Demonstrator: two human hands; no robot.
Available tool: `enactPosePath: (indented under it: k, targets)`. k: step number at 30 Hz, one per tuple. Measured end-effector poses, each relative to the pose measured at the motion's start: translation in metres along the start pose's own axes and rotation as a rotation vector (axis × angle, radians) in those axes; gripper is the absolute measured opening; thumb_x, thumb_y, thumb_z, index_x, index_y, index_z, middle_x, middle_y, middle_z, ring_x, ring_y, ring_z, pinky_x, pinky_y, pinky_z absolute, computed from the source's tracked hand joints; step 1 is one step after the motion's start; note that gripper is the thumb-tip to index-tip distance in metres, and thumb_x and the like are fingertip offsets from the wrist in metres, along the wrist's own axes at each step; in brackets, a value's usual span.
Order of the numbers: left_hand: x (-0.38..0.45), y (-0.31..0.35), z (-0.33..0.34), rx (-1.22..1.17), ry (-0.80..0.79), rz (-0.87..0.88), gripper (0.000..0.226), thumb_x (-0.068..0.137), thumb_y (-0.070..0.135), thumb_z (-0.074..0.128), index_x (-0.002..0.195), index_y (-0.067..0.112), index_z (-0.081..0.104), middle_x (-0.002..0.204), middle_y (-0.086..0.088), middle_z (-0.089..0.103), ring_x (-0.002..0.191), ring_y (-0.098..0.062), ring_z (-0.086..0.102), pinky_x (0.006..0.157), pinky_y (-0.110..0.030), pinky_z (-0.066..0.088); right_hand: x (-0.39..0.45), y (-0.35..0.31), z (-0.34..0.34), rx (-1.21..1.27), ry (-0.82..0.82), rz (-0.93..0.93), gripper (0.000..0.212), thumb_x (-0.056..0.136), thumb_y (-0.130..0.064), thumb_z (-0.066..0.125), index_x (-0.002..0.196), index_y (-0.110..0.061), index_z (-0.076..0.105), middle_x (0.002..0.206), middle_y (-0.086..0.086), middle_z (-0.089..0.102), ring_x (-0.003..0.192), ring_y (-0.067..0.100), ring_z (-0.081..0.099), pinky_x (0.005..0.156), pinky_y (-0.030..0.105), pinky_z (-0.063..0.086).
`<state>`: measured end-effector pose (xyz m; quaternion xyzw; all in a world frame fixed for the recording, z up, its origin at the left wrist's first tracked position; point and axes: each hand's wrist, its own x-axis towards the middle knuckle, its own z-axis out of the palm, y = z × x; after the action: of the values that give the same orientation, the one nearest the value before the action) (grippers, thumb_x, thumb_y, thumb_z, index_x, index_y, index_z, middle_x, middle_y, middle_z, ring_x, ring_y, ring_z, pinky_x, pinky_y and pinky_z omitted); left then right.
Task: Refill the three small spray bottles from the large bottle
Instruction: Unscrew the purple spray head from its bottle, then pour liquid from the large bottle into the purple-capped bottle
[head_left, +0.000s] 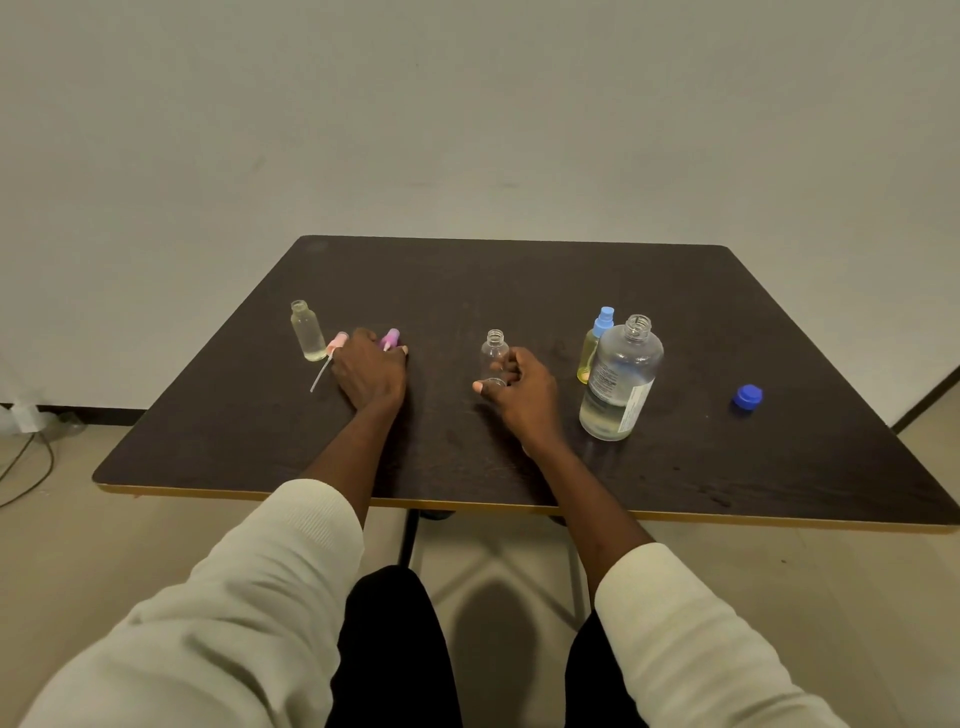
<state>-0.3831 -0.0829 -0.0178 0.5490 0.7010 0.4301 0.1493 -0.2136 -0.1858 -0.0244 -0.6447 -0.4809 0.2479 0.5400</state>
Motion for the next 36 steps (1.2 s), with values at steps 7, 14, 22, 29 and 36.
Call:
enactPosePath:
  k: [7,14,22,29,36]
  targets:
    - [-0.008,0.005,-0.003,0.015,0.011,0.090,0.043,0.084,0.029,0.075,0.115,0.004,0.060,0.116,-0.016,0.063,0.114,-0.034,0.055,0.098,-0.047,0.047,-0.001,-0.002,0.000,-0.017,0.005,-0.001,0.035,0.072,-0.017,0.082,0.101,-0.018,0.061,0.101,-0.003,0.066,0.093,0.010,0.063,0.084,0.036,0.056]
    - [-0.024,0.010,-0.008,-0.041,0.053,0.266,0.045,0.090,0.025,0.067,0.128,0.006,0.054,0.131,-0.014,0.055,0.124,-0.029,0.048,0.107,-0.038,0.038,-0.004,-0.006,-0.001,-0.037,0.004,-0.003,0.041,0.069,-0.021,0.084,0.102,-0.017,0.060,0.100,-0.004,0.063,0.091,0.009,0.061,0.081,0.032,0.056]
    - [-0.076,0.025,-0.014,-0.367,-0.103,0.545,0.035,0.086,0.008,0.060,0.121,0.005,0.056,0.118,-0.010,0.057,0.111,-0.021,0.053,0.092,-0.033,0.046,-0.009,-0.005,-0.004,-0.073,0.032,0.024,0.073,0.063,-0.020,0.088,0.126,-0.013,0.051,0.119,0.000,0.058,0.106,0.013,0.055,0.089,0.027,0.048]
    - [-0.099,0.038,0.005,-0.588,-0.442,0.254,0.079,0.081,0.021,0.077,0.148,0.014,0.037,0.144,-0.005,0.048,0.133,-0.014,0.046,0.108,-0.028,0.040,-0.045,-0.009,-0.022,-0.108,0.175,-0.117,0.046,0.079,-0.009,0.073,0.123,-0.014,0.057,0.114,-0.001,0.061,0.106,0.013,0.057,0.093,0.036,0.050]
    - [-0.118,0.057,0.017,-0.537,-0.426,0.203,0.053,0.084,0.019,0.078,0.131,0.017,0.053,0.124,0.004,0.063,0.113,-0.011,0.059,0.093,-0.023,0.049,-0.075,-0.025,-0.056,-0.261,0.576,-0.482,0.022,0.079,-0.011,0.072,0.093,-0.006,0.055,0.093,0.004,0.053,0.092,0.014,0.047,0.080,0.034,0.047]
